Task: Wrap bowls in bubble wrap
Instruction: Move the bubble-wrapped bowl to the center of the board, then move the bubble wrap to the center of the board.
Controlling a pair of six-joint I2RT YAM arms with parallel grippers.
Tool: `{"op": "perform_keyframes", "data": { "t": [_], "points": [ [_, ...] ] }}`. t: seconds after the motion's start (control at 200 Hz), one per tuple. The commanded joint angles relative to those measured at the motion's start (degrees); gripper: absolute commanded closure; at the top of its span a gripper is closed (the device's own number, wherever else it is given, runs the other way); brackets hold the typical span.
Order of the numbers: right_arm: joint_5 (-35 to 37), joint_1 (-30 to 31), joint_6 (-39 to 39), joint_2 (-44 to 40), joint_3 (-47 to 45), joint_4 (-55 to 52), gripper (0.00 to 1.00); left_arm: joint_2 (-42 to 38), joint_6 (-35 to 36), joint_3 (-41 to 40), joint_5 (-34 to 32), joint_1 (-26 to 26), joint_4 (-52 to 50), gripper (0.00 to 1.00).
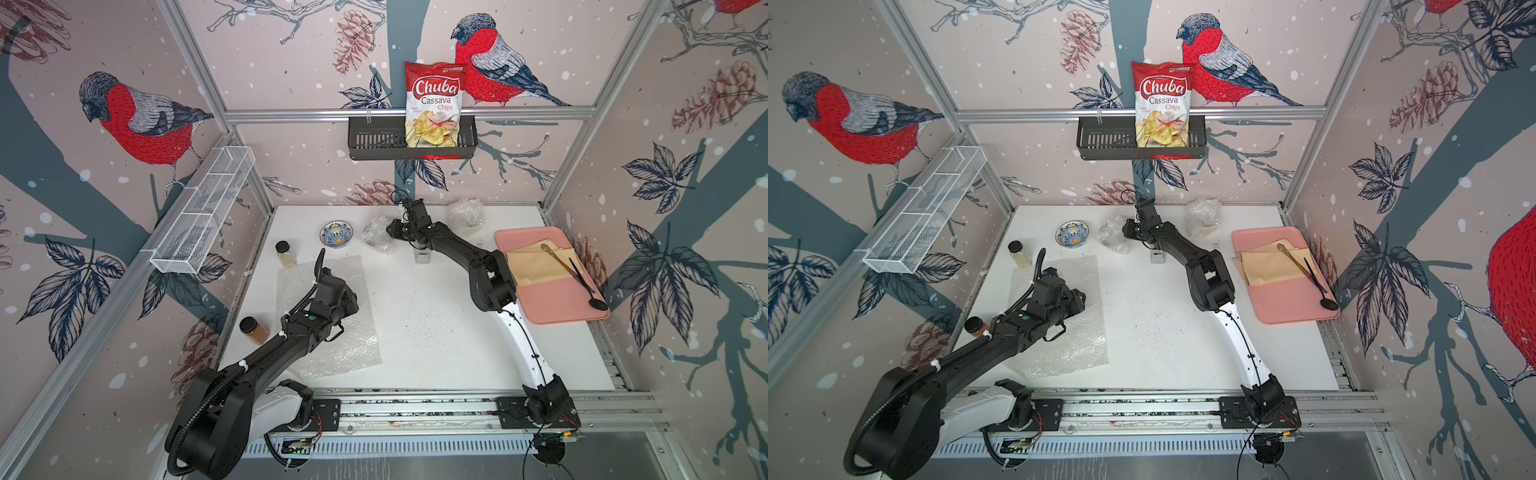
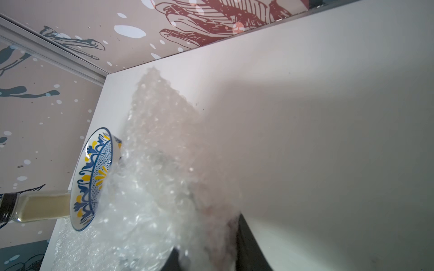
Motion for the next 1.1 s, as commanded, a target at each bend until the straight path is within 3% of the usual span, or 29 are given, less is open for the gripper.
{"op": "perform_keyframes", "data": {
  "t": [0.0, 0.06, 0.15, 0.235, 0.335, 0.485, 0.655, 0.865, 1.096],
  "points": [
    [0.56, -0.08, 1.36, 1.49, 2.16, 1.86, 0.64, -0.61, -0.51, -0.92, -0.6, 0.13, -1.16, 0.51],
    [0.33, -0.09, 1.38, 1.31, 2.11, 2.17, 0.6, -0.55, -0.25, -1.32, -0.63, 0.12, -1.64, 0.5],
    [0.21, -0.09, 0.38, -0.14, 1.43, 1.55, 0.45, 0.3, 0.49, -1.66, -0.37, 0.13, -2.15, 0.48],
    [-0.09, -0.18, -0.8, -3.05, -1.72, 2.31, 0.4, 2.11, 1.38, -1.71, 0.64, 0.09, -1.69, 0.44],
    [0.04, -0.09, -2.78, -7.18, -5.36, 2.5, 0.37, 4.91, 2.06, -1.17, 1.73, 0.13, -1.1, 0.34],
    [2.01, -0.07, -5.75, -14.07, -11.88, 1.8, 0.35, 8.42, 2.86, 0.39, 2.23, 0.12, -0.8, 0.32],
    [3.93, -0.1, -8.54, -21.99, -20.18, 1.38, 0.34, 15.19, 2.34, 5.23, -1.63, -1.12, -5.42, 0.31],
    [4.98, 0.08, -9.96, -33.83, -35.34, 6.63, 0.34, 26.69, 2.08, 12.57, -6.82, -8.66, -9.21, 0.35],
    [4.72, -1.61, -9.95, -44.36, -48.88, 9.52, 0.34, 30.09, -3.19, 17.09, -6.02, -22.13, -6.05, 0.38]
  ]
}}
